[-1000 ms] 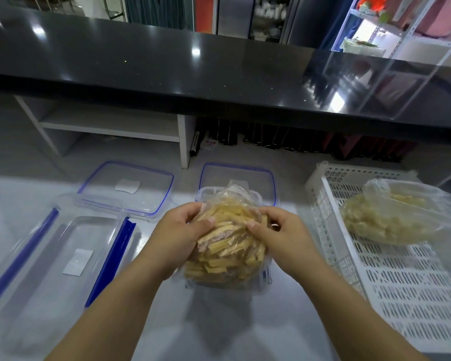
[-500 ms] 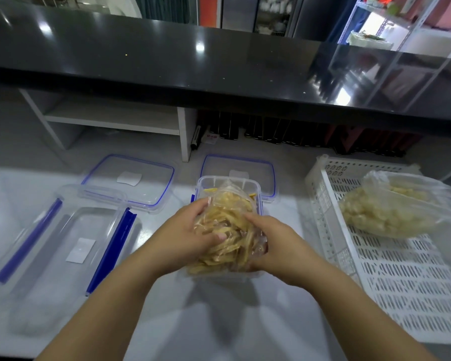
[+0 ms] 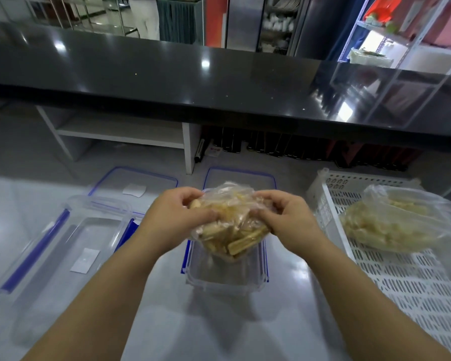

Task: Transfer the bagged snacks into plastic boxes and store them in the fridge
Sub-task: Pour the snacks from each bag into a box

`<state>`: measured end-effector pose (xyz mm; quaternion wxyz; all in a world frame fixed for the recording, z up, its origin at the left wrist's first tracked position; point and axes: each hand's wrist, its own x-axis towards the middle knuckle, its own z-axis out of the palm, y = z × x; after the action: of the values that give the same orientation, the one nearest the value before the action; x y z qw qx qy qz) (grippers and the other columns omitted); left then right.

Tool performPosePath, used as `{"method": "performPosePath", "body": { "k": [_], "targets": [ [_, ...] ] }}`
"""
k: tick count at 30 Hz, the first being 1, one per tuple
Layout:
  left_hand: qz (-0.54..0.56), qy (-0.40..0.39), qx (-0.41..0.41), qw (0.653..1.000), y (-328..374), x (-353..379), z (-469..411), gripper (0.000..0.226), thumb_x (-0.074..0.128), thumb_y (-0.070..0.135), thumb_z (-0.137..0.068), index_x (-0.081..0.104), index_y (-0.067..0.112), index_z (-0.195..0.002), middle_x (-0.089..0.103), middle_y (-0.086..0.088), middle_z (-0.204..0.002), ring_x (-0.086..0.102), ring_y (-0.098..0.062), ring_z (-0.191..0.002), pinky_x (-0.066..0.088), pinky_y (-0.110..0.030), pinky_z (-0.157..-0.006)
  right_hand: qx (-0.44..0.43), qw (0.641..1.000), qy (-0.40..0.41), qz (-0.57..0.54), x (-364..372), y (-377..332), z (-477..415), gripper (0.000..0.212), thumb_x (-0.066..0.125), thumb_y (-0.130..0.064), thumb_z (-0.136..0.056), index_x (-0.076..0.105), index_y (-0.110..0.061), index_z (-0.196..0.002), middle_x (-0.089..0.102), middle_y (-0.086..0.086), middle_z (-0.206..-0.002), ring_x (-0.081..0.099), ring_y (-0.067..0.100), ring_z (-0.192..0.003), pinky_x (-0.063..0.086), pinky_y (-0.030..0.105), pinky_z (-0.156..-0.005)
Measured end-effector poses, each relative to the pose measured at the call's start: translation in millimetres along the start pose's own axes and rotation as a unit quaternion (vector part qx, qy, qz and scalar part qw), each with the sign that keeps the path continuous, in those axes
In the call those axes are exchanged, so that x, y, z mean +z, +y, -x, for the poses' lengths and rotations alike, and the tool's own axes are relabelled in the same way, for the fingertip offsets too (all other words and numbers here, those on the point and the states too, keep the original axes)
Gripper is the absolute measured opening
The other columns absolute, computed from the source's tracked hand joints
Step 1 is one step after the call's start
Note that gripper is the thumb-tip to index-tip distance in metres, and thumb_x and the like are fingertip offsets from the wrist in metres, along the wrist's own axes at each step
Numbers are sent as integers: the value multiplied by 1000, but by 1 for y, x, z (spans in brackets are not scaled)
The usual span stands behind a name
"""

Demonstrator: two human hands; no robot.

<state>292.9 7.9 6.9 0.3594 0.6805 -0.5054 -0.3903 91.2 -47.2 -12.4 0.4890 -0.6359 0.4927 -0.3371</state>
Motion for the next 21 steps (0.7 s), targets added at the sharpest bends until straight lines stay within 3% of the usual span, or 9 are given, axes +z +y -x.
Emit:
{"method": "performPosePath", "body": {
  "k": [3, 5, 8, 12, 15, 17, 19, 21],
  "targets": [
    [-10, -16, -25, 999, -2, 7, -5, 34, 73, 30, -76, 67, 19, -108, 69, 1, -93, 64, -13, -75, 47, -24, -56, 51, 995, -26, 82, 4, 8, -8, 16, 68, -18, -85, 68, -29, -97, 69, -3, -88, 67, 18, -82, 56, 35, -77],
    [-40, -34, -25, 998, -7, 15, -4, 25, 70, 27, -80, 68, 19, -103, 69, 1, -90, 64, -14, -75, 51, -29, -61, 84, 988, -58, 115, 7, 18, -6, 29, 66, -20, -87, 65, -21, -116, 67, -4, -92, 63, 12, -79, 53, 31, -74],
    [-49, -33, -33, 998, -17, 24, 1, 18, 67, 26, -82, 66, 24, -101, 68, 3, -94, 64, -15, -84, 53, -32, -75, 100, 987, -85, 96, 8, 22, 2, 44, 64, -14, -86, 57, -21, -129, 62, -3, -103, 58, 9, -83, 45, 23, -70],
    [-48, -27, -34, 998, -21, 29, 5, 30, 62, 28, -87, 58, 29, -117, 61, 8, -102, 59, -6, -82, 50, -22, -59, 86, 984, -147, 52, 3, 25, 16, 76, 77, -19, -71, 41, -36, -136, 53, -3, -128, 60, 15, -108, 52, 29, -89],
    [-33, -27, -38, 998, -22, 29, 8, 32, 58, 28, -90, 52, 37, -120, 55, 14, -93, 61, -10, -78, 60, -34, -57, 55, 973, -159, 155, 3, 27, 20, 98, 84, -27, -59, 30, -48, -138, 39, -8, -131, 53, 17, -114, 51, 37, -95],
    [-35, -17, -40, 998, -23, 29, 9, 30, 58, 28, -90, 53, 39, -117, 55, 15, -89, 62, -12, -75, 60, -36, -56, 26, 967, -133, 216, 7, 30, 18, 95, 84, -30, -59, 34, -47, -138, 44, -7, -129, 53, 18, -114, 50, 40, -96],
    [-22, -13, -48, 999, -21, 28, 11, 24, 59, 28, -89, 57, 38, -111, 58, 8, -91, 64, -16, -73, 60, -36, -53, 10, 964, -110, 240, 11, 28, 17, 77, 82, -30, -66, 46, -40, -133, 55, -7, -122, 56, 17, -110, 51, 35, -93],
    [23, -14, -59, 998, -18, 25, 11, 17, 61, 27, -87, 64, 33, -103, 61, -2, -93, 66, -23, -70, 57, -34, -47, 14, 968, -96, 233, 10, 24, 16, 60, 79, -29, -72, 56, -33, -127, 61, -11, -107, 61, 7, -93, 51, 24, -79]
  ]
}}
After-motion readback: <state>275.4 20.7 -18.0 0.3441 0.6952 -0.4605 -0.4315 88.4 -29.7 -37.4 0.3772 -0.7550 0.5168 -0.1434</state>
